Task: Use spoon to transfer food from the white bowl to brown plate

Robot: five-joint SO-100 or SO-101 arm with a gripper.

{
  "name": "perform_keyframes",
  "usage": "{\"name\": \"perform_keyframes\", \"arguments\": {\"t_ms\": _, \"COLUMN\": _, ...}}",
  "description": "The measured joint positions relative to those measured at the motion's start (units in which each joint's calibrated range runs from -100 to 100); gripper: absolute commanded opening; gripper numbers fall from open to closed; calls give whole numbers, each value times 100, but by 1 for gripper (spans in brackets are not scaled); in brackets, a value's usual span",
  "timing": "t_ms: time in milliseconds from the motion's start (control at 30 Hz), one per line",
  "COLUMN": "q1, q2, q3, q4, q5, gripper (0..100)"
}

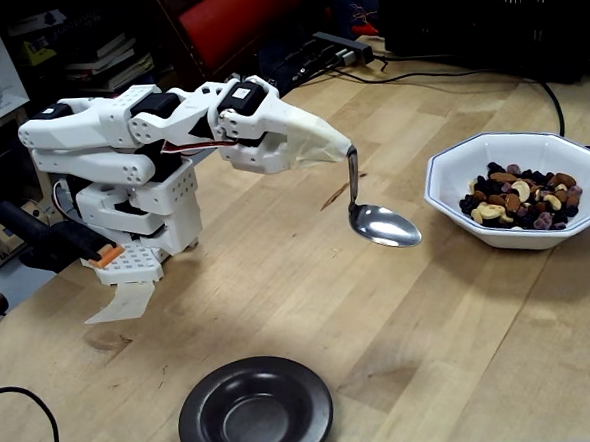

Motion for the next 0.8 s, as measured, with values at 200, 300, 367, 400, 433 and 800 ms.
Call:
{"name": "perform_keyframes", "arguments": {"t_ms": 200, "q1": -22, "q2": -34, "q3": 396, "q4": 0, "q5": -29, "gripper": 4}}
{"name": "perform_keyframes", "arguments": {"t_ms": 300, "q1": -22, "q2": -52, "q3": 404, "q4": 0, "q5": -29, "gripper": 4}}
{"name": "perform_keyframes", "arguments": {"t_ms": 367, "q1": -22, "q2": -60, "q3": 404, "q4": 0, "q5": -29, "gripper": 4}}
{"name": "perform_keyframes", "arguments": {"t_ms": 400, "q1": -22, "q2": -60, "q3": 404, "q4": 0, "q5": -29, "gripper": 4}}
{"name": "perform_keyframes", "arguments": {"t_ms": 433, "q1": -22, "q2": -60, "q3": 404, "q4": 0, "q5": -29, "gripper": 4}}
{"name": "perform_keyframes", "arguments": {"t_ms": 800, "q1": -22, "q2": -60, "q3": 404, "q4": 0, "q5": -29, "gripper": 4}}
